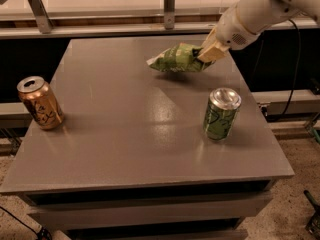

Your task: Move green jalapeno chip bag near green can

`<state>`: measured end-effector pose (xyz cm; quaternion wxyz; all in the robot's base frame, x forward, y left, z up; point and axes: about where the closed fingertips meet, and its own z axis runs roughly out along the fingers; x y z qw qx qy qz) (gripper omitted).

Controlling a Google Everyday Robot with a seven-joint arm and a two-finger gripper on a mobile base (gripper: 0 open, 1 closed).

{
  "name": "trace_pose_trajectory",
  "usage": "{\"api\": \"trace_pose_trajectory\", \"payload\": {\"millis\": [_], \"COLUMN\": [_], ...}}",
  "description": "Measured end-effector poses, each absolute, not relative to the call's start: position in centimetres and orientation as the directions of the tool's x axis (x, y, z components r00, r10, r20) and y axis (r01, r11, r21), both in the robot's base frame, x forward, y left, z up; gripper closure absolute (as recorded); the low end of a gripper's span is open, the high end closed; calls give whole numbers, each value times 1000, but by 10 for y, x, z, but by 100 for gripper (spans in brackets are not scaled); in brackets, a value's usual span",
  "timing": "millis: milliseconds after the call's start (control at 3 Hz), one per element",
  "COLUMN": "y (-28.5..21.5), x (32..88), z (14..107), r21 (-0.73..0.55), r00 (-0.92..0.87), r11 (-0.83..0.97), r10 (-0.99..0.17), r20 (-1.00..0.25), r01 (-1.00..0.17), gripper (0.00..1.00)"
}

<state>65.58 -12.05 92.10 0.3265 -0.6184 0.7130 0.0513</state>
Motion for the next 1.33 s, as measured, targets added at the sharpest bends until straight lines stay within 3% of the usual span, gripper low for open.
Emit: {"api": "trace_pose_trajectory", "payload": {"millis": [667,1000,1333], "y": [-180,-203,-219], "x": [611,595,567], "z": [929,929,927], "r21": [-426,-448,-454], "r00": [155,255,347], "r11": [93,11,-90], "r10": [-845,-810,-778], "r20": [-512,-528,-524], "r01": [-900,-894,-887], "gripper": [100,82,58]}}
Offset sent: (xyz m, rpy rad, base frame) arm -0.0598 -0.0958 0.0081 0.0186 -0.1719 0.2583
